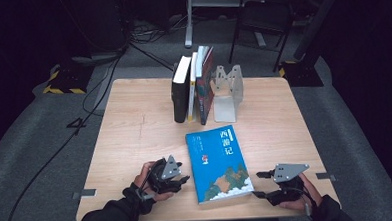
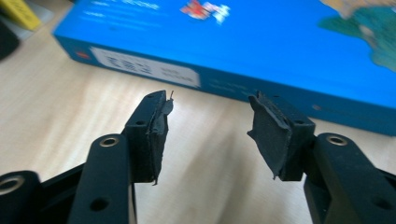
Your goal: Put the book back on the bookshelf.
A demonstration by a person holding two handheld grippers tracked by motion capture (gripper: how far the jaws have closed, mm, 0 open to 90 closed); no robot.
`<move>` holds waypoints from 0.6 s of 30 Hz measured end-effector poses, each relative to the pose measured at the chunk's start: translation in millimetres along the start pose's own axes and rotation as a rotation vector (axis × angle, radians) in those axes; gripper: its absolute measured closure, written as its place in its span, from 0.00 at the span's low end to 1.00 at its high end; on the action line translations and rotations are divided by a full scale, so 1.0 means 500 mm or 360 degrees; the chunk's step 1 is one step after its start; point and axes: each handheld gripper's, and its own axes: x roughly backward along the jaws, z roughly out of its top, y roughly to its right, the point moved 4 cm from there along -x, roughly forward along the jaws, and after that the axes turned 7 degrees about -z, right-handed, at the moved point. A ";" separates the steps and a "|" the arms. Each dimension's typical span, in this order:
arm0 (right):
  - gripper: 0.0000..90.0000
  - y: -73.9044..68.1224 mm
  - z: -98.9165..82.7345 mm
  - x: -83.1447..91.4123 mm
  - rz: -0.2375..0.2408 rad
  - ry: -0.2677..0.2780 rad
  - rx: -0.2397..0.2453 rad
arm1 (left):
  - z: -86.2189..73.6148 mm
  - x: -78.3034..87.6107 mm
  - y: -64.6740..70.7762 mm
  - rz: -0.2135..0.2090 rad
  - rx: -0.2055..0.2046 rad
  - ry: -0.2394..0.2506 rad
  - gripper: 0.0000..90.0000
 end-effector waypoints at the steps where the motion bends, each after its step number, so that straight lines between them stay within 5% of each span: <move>1: 0.39 -0.005 -0.002 0.001 0.0016 -0.0009 0.0005 | -0.002 -0.002 0.004 -0.0024 -0.0001 -0.0004 0.49; 8: 0.46 -0.017 -0.005 -0.007 0.0010 -0.0043 0.0009 | -0.016 -0.017 0.016 -0.0120 -0.0052 -0.0108 0.43; 18: 0.47 -0.018 0.004 -0.030 0.0023 -0.0055 -0.0019 | -0.027 -0.030 0.001 -0.0206 0.0042 -0.0039 0.31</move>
